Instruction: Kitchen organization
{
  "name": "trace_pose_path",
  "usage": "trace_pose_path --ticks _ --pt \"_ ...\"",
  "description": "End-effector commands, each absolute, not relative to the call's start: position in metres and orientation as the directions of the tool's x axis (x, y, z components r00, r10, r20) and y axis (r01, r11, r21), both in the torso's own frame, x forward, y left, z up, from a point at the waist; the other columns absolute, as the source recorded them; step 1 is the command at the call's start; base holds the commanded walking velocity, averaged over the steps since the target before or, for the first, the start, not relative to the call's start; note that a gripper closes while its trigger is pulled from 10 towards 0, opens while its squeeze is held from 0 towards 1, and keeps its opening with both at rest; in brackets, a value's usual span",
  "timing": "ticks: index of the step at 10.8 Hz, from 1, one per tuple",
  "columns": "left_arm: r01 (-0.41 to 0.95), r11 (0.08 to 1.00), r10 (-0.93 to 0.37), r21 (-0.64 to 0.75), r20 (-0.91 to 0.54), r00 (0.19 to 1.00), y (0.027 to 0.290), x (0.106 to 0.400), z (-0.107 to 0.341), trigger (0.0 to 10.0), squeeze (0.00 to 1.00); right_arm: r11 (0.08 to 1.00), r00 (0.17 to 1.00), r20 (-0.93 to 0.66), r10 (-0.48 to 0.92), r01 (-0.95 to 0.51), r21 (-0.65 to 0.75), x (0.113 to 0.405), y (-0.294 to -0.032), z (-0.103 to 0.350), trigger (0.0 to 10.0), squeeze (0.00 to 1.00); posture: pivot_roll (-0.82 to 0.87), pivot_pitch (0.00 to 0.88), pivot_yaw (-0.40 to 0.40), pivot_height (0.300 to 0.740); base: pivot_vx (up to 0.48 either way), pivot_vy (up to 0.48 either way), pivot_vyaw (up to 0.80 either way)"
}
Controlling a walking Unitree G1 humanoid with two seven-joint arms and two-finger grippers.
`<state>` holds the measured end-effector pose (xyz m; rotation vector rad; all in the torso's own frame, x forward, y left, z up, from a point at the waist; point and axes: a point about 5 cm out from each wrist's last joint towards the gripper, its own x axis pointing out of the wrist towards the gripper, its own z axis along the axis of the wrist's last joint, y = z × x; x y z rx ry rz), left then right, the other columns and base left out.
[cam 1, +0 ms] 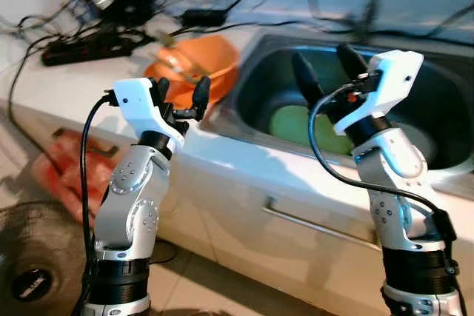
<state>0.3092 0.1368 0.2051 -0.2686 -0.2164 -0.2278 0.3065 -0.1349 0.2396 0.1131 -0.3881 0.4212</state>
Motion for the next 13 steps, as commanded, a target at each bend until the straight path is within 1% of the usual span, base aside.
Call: trace_pose_path --ticks 1,4,8,9,10,13 --pt "0.216 0.944 -0.160 -0.251 0.225 0.961 0.144 0.310 0.204 10.0 0.00 0.895 0.828 0.389 0.404 -0.446 0.022 0.306 -0.128 0.241 10.0 0.00 0.09 0.056 0.090 0.740 0.000 0.000 0.00" --pt "0.176 0.932 -0.127 -0.317 0.169 0.977 0.149 0.315 0.193 10.0 0.00 0.870 0.819 0.345 0.459 -0.493 0.011 0.303 -0.125 0.233 10.0 0.00 0.09 0.055 0.090 0.740 0.000 0.000 0.00" --pt "0.173 0.935 -0.113 -0.309 0.204 0.972 0.156 0.317 0.201 10.0 0.00 0.866 0.816 0.343 0.466 -0.499 0.011 0.302 -0.124 0.232 10.0 0.00 0.09 0.057 0.089 0.740 0.000 0.000 0.00" --pt "0.170 0.933 -0.112 -0.317 0.193 0.975 0.156 0.317 0.198 10.0 0.00 0.866 0.815 0.344 0.466 -0.500 0.011 0.302 -0.123 0.232 10.0 0.00 0.09 0.058 0.089 0.740 0.000 0.000 0.00" --pt "0.156 0.924 -0.102 -0.350 0.167 0.981 0.156 0.318 0.192 10.0 0.00 0.865 0.815 0.343 0.468 -0.501 0.011 0.302 -0.123 0.232 10.0 0.00 0.09 0.058 0.088 0.740 0.319 0.000 0.00" --pt "0.163 0.922 -0.110 -0.351 0.165 0.980 0.152 0.322 0.192 10.0 0.00 0.866 0.815 0.344 0.467 -0.501 0.009 0.301 -0.122 0.232 10.0 0.00 0.08 0.057 0.090 0.740 0.351 0.000 0.00"
